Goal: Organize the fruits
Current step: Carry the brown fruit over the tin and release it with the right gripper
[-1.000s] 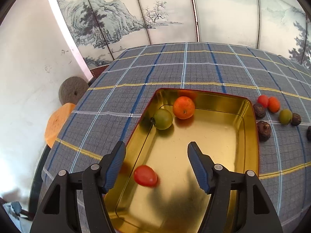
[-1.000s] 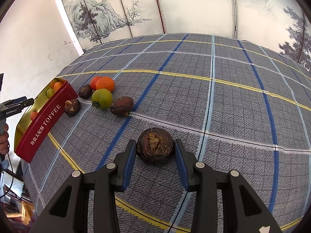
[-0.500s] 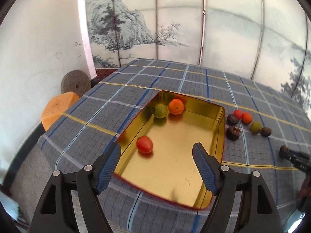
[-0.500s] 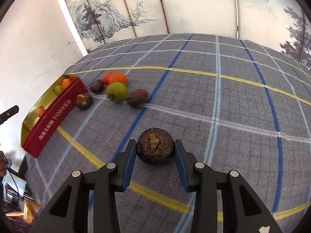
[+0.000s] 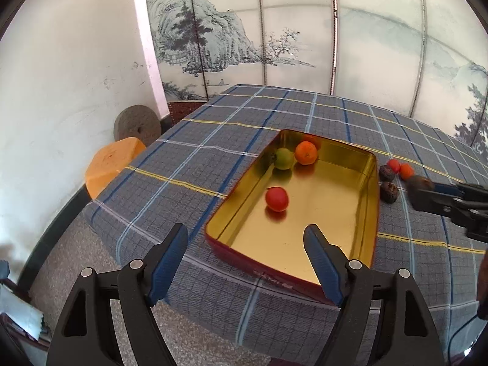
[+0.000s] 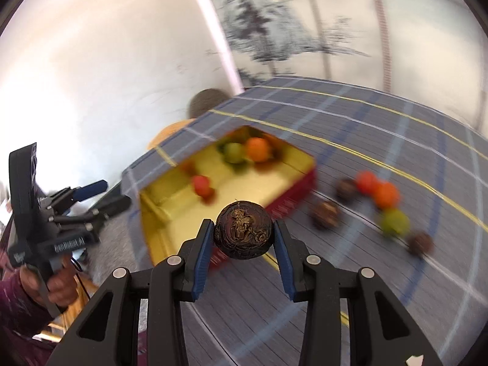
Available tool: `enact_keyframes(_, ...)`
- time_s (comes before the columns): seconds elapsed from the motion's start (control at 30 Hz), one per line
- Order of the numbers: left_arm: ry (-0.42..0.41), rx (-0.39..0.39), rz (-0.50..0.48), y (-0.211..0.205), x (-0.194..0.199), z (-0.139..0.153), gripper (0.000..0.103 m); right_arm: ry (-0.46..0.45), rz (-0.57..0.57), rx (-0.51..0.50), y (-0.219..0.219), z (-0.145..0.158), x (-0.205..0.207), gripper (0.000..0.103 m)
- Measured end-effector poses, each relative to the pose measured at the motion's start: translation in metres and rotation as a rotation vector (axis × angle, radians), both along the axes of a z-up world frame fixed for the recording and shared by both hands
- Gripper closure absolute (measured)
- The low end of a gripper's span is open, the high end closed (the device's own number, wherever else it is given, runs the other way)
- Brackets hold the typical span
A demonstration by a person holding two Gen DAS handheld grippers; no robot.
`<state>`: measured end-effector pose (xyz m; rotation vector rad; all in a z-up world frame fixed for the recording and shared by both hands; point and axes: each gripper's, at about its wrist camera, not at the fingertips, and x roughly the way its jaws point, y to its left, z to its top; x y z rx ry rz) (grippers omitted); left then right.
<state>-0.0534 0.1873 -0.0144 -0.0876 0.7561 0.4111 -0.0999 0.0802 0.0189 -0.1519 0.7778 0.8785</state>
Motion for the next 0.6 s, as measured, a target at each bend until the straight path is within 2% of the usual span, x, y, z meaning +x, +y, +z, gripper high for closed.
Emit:
enact_keyframes(0.3, 0.034, 0.053, 0.042, 0.011, -0.005, -0.007, 0.024, 0.089, 0.115, -0.066, 0.082, -0.031, 0.008, 0.066)
enact_keyframes(0.6, 0.059, 0.059, 0.038, 0.014, -0.004, -0.014, 0.023, 0.147, 0.146, -0.117, 0.125, -0.052, 0.012, 0.066)
